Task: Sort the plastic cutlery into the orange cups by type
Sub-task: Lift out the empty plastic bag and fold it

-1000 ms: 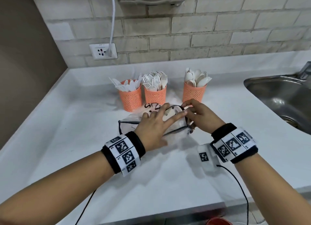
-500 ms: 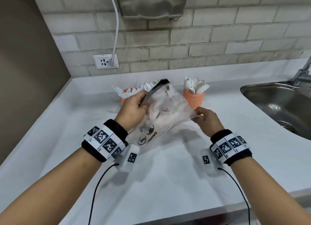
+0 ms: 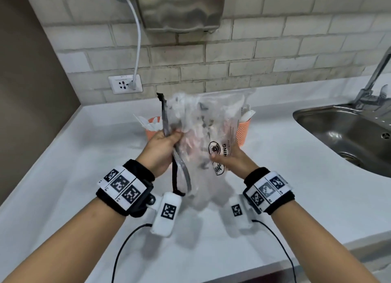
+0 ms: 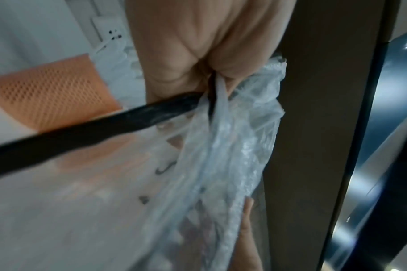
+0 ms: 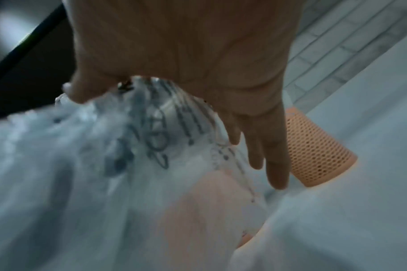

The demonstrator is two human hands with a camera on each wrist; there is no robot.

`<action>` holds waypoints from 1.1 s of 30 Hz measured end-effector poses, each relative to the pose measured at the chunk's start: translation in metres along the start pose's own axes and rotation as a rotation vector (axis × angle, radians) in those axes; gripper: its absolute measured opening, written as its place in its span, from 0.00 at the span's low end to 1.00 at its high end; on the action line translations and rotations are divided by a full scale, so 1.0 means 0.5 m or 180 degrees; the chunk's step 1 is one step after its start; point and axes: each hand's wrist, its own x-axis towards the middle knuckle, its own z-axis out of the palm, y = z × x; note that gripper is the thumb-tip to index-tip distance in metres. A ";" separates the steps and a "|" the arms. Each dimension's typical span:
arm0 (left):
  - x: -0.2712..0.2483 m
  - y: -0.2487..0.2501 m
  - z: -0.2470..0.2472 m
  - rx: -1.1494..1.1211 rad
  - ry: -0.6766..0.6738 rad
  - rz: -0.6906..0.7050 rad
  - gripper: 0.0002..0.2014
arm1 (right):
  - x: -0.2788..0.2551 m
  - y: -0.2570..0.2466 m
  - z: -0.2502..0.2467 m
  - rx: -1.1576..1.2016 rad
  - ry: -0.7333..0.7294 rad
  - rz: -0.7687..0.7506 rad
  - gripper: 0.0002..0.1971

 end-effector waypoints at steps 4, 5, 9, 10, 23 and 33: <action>0.003 -0.012 0.017 0.0515 -0.0098 0.0206 0.08 | -0.001 -0.006 0.018 0.0310 -0.0448 -0.0116 0.43; 0.008 -0.012 0.018 0.0812 -0.0018 0.0350 0.07 | -0.003 -0.010 0.018 0.0443 -0.0590 -0.0172 0.42; 0.021 -0.029 0.015 0.1314 -0.0490 0.0107 0.17 | -0.016 -0.030 0.023 0.0653 -0.0979 -0.0321 0.42; 0.021 -0.037 0.016 0.1358 -0.0636 -0.0020 0.22 | -0.017 -0.031 0.023 0.0602 -0.1075 -0.0321 0.40; 0.014 -0.051 0.034 0.1929 -0.0188 0.0875 0.18 | 0.002 -0.038 -0.010 0.0594 0.0172 -0.0563 0.37; -0.072 -0.067 0.020 0.3481 0.0591 0.0631 0.22 | -0.009 -0.061 -0.046 0.1316 0.1351 -0.0409 0.12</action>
